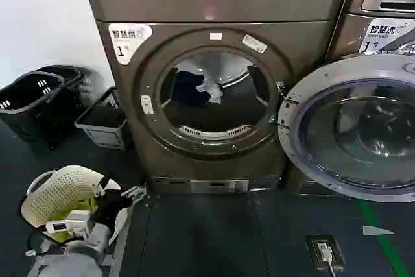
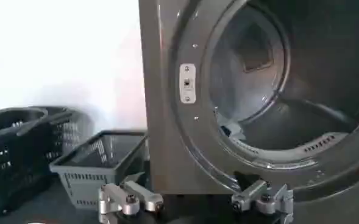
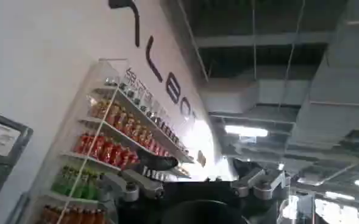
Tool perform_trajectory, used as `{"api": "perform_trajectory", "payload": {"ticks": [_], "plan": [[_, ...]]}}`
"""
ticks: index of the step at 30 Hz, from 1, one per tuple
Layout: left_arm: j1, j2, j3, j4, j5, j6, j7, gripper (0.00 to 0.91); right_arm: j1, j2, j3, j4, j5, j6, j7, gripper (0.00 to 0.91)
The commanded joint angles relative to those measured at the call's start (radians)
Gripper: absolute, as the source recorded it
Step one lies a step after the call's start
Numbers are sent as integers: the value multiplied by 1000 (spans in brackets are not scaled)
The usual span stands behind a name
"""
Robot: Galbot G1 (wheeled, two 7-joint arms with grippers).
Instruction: Grasp the clothes from the dryer.
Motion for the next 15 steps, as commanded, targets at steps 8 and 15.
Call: {"api": "perform_trajectory", "payload": {"ticks": [8,15], "plan": [[-6,-2,-3,4,-8,2,0,907,15,8,-55,4,-25,22,-27,907],[-8,-4,-6,-1,-13,2,0,907,-1,-22,-18,-30,-53,25,-1,907]]}}
